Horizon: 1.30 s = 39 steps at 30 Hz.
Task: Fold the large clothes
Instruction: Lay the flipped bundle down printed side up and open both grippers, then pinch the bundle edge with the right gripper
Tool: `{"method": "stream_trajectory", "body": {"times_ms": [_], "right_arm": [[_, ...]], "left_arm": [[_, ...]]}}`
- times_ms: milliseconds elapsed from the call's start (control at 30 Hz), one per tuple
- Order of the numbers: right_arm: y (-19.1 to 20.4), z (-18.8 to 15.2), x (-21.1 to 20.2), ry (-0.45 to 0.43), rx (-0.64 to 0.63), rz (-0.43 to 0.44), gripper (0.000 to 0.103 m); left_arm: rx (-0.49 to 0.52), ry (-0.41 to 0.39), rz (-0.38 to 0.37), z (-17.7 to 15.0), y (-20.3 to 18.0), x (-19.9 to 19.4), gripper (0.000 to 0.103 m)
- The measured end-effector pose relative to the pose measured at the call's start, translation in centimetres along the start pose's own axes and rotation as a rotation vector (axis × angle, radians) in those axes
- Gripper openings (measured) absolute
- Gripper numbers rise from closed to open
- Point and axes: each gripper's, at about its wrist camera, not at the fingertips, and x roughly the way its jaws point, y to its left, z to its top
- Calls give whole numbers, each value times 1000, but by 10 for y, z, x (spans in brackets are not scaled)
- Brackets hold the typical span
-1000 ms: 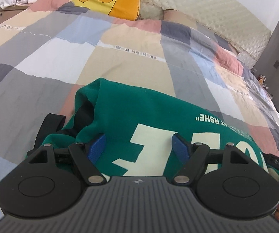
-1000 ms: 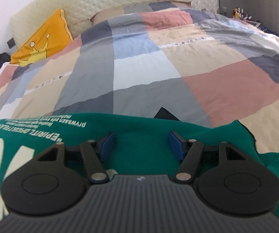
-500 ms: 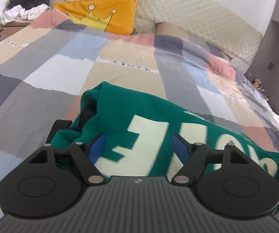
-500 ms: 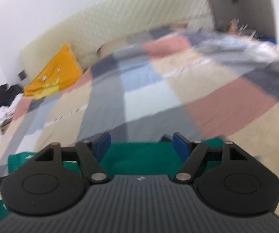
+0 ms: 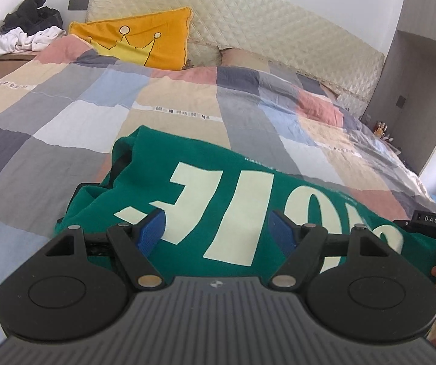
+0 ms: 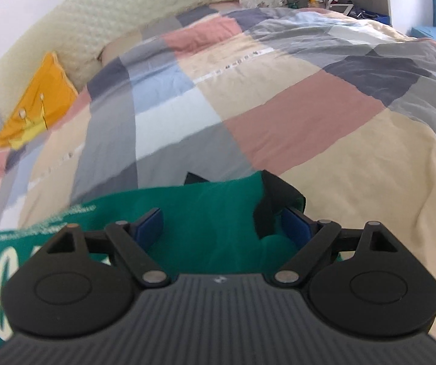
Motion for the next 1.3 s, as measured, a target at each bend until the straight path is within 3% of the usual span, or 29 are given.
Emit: {"method": "stream_trajectory", "body": {"times_ms": [67,133,300,400,600,700,800,1000,1133,1267,1300], "right_arm": [[2,-2,10,29,-27,-17,86],[1,-4,14,42,-38,-31,79],[2,-1,9,13,-24,-25,26],[8,2,-5,-51,-35,-5,17],[23,19,-47,-237,-84,58,14],[27,30,-48,-277,-103,60,14],[21,35,-26,-249,-75,36,15],[12,17,30,-113,-81,-69,16],[8,12,26,-109,-52,-55,18],[2,10,15,-116,16,-19,29],[3,10,10,-122,19,-14,37]], "left_arm": [[1,8,5,-2,0,2,79],[13,8,11,-3,-1,2,79],[22,5,15,-3,0,3,79],[15,5,14,-4,2,2,79],[-6,1,7,-1,5,2,79],[-9,-2,4,-1,6,2,79],[5,-1,2,-2,5,3,79],[69,28,20,-3,-6,10,79],[79,28,25,-3,-8,11,79],[44,21,12,0,-5,8,79],[35,15,9,1,-4,7,79]]}}
